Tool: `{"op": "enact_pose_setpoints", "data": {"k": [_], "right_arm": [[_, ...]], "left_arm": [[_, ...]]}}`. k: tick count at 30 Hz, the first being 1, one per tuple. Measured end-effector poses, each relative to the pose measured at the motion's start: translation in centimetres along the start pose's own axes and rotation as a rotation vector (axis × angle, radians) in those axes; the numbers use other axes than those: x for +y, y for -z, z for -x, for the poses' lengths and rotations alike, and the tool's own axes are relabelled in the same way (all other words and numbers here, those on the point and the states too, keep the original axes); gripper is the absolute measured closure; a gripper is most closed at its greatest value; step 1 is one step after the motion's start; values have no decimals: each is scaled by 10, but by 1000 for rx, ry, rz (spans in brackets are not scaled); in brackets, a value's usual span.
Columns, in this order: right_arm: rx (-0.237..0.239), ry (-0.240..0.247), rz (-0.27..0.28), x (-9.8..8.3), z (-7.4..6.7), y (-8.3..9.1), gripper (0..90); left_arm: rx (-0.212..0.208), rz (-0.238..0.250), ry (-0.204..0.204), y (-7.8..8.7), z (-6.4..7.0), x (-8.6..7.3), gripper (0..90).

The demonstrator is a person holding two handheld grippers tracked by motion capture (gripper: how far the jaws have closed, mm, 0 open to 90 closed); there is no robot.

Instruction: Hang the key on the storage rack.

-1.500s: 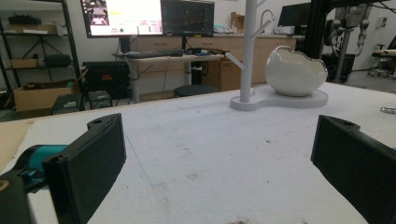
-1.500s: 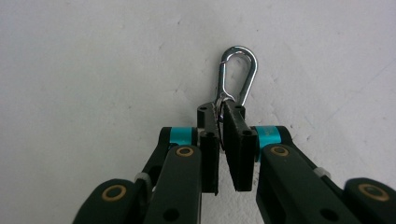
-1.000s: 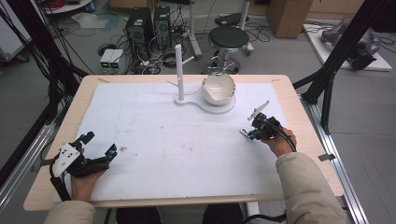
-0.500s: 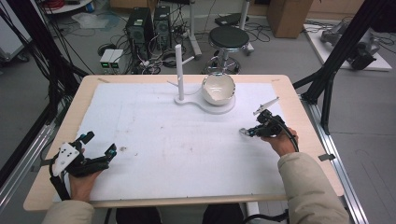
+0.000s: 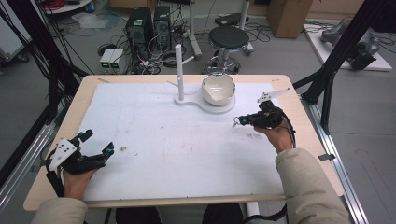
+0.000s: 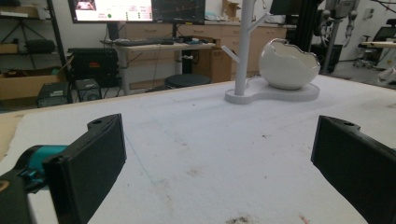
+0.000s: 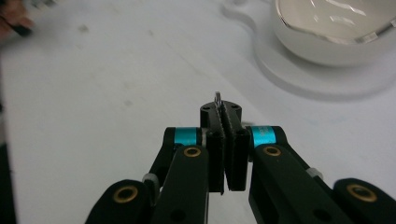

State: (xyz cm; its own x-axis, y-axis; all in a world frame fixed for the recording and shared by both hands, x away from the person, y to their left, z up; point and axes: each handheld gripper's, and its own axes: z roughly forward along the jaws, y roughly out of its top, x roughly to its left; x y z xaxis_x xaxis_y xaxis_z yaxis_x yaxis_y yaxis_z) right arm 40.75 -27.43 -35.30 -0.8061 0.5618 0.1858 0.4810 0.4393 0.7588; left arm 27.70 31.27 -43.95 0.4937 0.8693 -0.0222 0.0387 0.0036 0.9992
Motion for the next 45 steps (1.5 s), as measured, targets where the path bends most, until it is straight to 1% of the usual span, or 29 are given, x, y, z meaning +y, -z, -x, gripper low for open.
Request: {"op": "enact_pose_setpoints", "data": {"k": [1, 2, 3, 4, 5, 7, 8, 9, 10, 11, 12, 13, 15, 16, 18, 20, 22, 23, 24, 25, 27, 29, 30, 32, 34, 36, 38, 41, 45], "right_arm": [[27, -6, 25, 3, -1, 1, 893], [27, -6, 25, 3, -1, 1, 893], [39, -4, 52, 6, -3, 2, 893], [77, 8, 108, 13, -7, 4, 893], [94, 8, 118, 15, -9, 5, 893], [117, 32, 149, 22, -15, 5, 893], [138, 45, 161, 26, -18, 5, 893], [138, 45, 161, 26, -18, 5, 893], [162, 65, 183, 33, -24, 4, 892], [177, 76, 197, 37, -27, 4, 892], [177, 76, 197, 37, -27, 4, 892], [201, 94, 222, 44, -32, 2, 892], [209, 100, 226, 47, -33, 2, 892], [231, 122, 238, 55, -40, -1, 892], [259, 135, 251, 61, -45, -4, 892], [264, 150, 257, 65, -48, -5, 892], [290, 174, 270, 72, -55, -9, 892], [322, 186, 286, 78, -62, -13, 892], [339, 187, 289, 80, -65, -14, 892], [339, 187, 289, 80, -65, -14, 892], [374, 212, 294, 85, -74, -20, 891], [385, 221, 292, 86, -77, -22, 892], [410, 232, 299, 88, -84, -26, 892], [422, 237, 297, 89, -86, -28, 891], [442, 260, 297, 91, -94, -32, 891], [446, 267, 300, 93, -96, -34, 891], [463, 268, 303, 94, -100, -36, 892], [475, 279, 306, 96, -105, -40, 891], [489, 295, 306, 98, -110, -44, 891]], "left_arm": [[0, 0, 0, 0, 0, 0, 35], [-14, -1, 2, -1, -1, 4, 35], [-28, -1, 3, -2, -2, 8, 35], [-43, -2, -3, -3, -4, 15, 35], [-56, 1, 1, -4, -4, 19, 36], [-102, 4, 7, -9, -6, 31, 36], [-123, 3, 3, -11, -7, 38, 35], [-144, 0, -9, -14, -7, 45, 35], [-171, -7, -18, -17, -7, 51, 35], [-207, -17, -23, -22, -7, 60, 35], [-228, -19, -26, -25, -6, 65, 35], [-261, -28, -33, -29, -4, 74, 35], [-302, -39, -48, -36, -1, 85, 35], [-335, -46, -58, -41, 1, 93, 35], [-386, -60, -65, -48, 5, 103, 35], [-442, -77, -83, -58, 12, 116, 35], [-484, -91, -85, -65, 17, 125, 35], [-504, -103, -81, -68, 19, 130, 35], [-522, -107, -74, -71, 21, 134, 35], [-539, -109, -75, -74, 23, 138, 35], [-572, -113, -77, -80, 28, 144, 35], [-597, -112, -86, -86, 35, 149, 35], [-612, -115, -81, -88, 38, 150, 35], [-636, -117, -75, -95, 45, 152, 35], [-664, -127, -75, -100, 50, 153, 35], [-698, -142, -65, -107, 58, 153, 35], [-726, -147, -67, -112, 66, 154, 35], [-747, -153, -75, -119, 76, 154, 35], [-778, -175, -63, -127, 87, 154, 35]]}}
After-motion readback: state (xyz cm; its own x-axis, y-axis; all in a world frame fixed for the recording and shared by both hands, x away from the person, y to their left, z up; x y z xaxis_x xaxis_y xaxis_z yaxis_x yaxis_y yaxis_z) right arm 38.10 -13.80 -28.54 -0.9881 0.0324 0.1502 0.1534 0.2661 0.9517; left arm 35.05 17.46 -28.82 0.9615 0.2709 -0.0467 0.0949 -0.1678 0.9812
